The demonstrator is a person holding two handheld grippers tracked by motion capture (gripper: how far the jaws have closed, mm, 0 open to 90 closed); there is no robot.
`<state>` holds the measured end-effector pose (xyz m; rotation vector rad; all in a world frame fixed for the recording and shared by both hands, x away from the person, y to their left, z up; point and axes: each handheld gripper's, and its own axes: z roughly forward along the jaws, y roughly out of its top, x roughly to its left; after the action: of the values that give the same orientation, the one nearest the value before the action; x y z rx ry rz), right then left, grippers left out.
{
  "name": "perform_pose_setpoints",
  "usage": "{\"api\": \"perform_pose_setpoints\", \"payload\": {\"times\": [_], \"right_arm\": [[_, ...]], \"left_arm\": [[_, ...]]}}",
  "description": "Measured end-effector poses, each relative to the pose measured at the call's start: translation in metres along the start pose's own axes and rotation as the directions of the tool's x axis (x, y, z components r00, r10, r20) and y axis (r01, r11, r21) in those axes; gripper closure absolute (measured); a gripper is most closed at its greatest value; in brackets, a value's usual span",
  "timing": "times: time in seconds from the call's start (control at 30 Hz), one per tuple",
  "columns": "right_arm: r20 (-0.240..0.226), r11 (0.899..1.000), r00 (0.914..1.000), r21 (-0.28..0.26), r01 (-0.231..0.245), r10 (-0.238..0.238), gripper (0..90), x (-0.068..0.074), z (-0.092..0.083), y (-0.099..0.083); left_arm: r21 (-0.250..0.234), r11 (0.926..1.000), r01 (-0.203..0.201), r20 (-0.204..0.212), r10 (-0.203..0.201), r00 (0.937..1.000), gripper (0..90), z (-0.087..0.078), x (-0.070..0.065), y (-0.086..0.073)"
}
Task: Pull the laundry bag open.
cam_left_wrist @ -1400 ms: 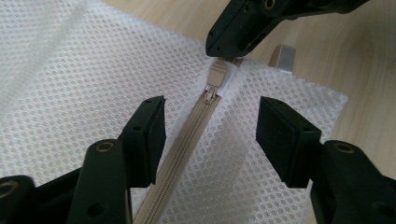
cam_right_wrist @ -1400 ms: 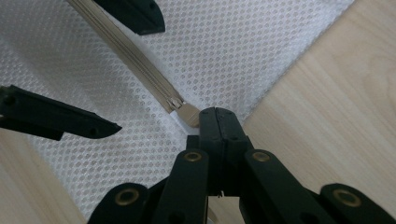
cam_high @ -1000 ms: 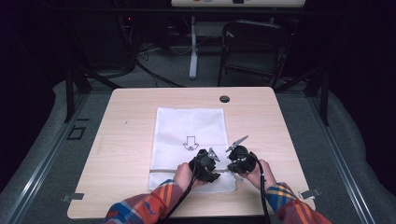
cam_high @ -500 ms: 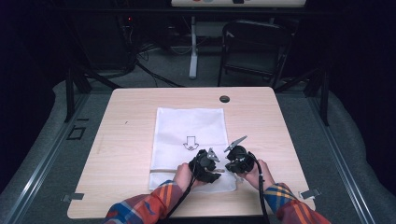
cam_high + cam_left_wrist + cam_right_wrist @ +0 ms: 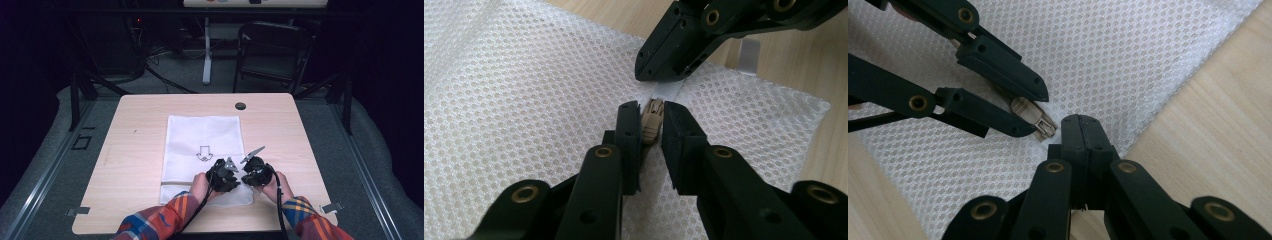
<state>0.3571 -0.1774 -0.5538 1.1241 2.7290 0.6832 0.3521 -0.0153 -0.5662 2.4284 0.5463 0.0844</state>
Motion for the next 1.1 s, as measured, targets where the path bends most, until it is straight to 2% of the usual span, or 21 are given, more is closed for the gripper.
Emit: {"api": "perform_pose_setpoints", "payload": {"times": [0.07,0.17,0.47,0.53,0.57,0.63,0.7,0.77,0.83,0.87,0.9,0.97,1.03,1.07,1.1], "right_arm": [[0.013,1.0,0.9998,0.008,0.016,-0.016,90.0,0.0,-0.0004,0.0],[0.01,1.0,0.9999,-0.004,0.005,-0.005,90.0,0.0002,0.0001,-0.0009],[0.004,1.0,0.9999,-0.013,0.015,-0.015,90.0,0.0003,0.0008,-0.0014],[0.013,1.0,0.9997,-0.006,0.019,-0.019,90.0,-0.0005,0.0003,-0.0015],[0.003,0.999,1.0,-0.033,-0.007,0.007,90.0,-0.0003,0.002,-0.0028],[-0.011,1.0,0.9999,-0.022,-0.013,0.013,90.0,-0.0027,0.0005,-0.0034],[-0.01,0.999,0.9998,-0.033,-0.019,0.019,90.0,-0.0032,0.0012,-0.0047],[-0.012,1.0,0.9999,-0.019,-0.004,0.004,90.0,-0.0049,0.0002,-0.0045],[-0.01,1.0,0.9999,-0.019,-0.007,0.007,90.0,-0.0045,0.0,-0.0047],[-0.008,0.999,0.9999,-0.036,-0.015,0.015,90.0,-0.0032,0.0011,-0.0053],[-0.008,1.0,1.0,-0.016,0.001,-0.001,90.0,-0.004,-0.0001,-0.0044],[-0.008,1.0,1.0,-0.019,-0.001,0.001,90.0,-0.0039,0.0001,-0.0045],[-0.01,0.998,0.9995,-0.054,-0.029,0.028,90.0,-0.0022,0.0022,-0.0059],[-0.008,1.0,0.9999,-0.018,0.007,-0.007,90.0,-0.0041,-0.0002,-0.0042],[-0.004,1.0,0.9998,-0.022,0.017,-0.018,90.0,-0.0031,-0.0002,-0.0038]], "left_arm": [[-0.001,1.0,0.001,0.003,-0.001,1.0,79.1,0.0004,0.0007,-0.0001],[-0.004,1.0,0.003,0.014,-0.003,0.9999,77.1,0.0016,0.0017,-0.0003],[-0.005,1.0,-0.005,0.008,0.005,1.0,80.7,0.0003,0.0001,0.0003],[-0.004,1.0,0.003,-0.002,-0.003,1.0,80.9,-0.0008,0.0001,0.0],[-0.018,0.9998,0.011,0.012,-0.011,0.9999,81.0,-0.0003,0.0008,-0.0009],[-0.016,0.9997,0.017,0.022,-0.017,0.9996,81.1,-0.0008,0.0018,-0.0013],[-0.021,0.9994,0.028,0.021,-0.028,0.9994,81.1,-0.001,0.0022,-0.002],[-0.017,0.9995,0.028,0.009,-0.027,0.9996,81.2,-0.0022,0.0028,-0.0029],[-0.018,0.9992,0.035,0.019,-0.034,0.9992,81.2,-0.004,0.0052,-0.0045],[-0.019,0.9991,0.039,0.014,-0.039,0.9992,81.2,-0.0047,0.0055,-0.0049],[-0.016,0.999,0.041,0.018,-0.041,0.999,81.2,-0.0056,0.0061,-0.0053],[-0.018,0.9985,0.052,0.026,-0.052,0.9983,81.1,-0.0051,0.0071,-0.0059],[-0.023,0.9973,0.07,0.037,-0.069,0.997,80.9,-0.0042,0.0085,-0.0072],[-0.023,0.9969,0.076,0.041,-0.075,0.9964,80.9,-0.0041,0.0092,-0.0077],[-0.025,0.9964,0.081,0.043,-0.08,0.9959,80.8,-0.0039,0.0092,-0.0081]]}}
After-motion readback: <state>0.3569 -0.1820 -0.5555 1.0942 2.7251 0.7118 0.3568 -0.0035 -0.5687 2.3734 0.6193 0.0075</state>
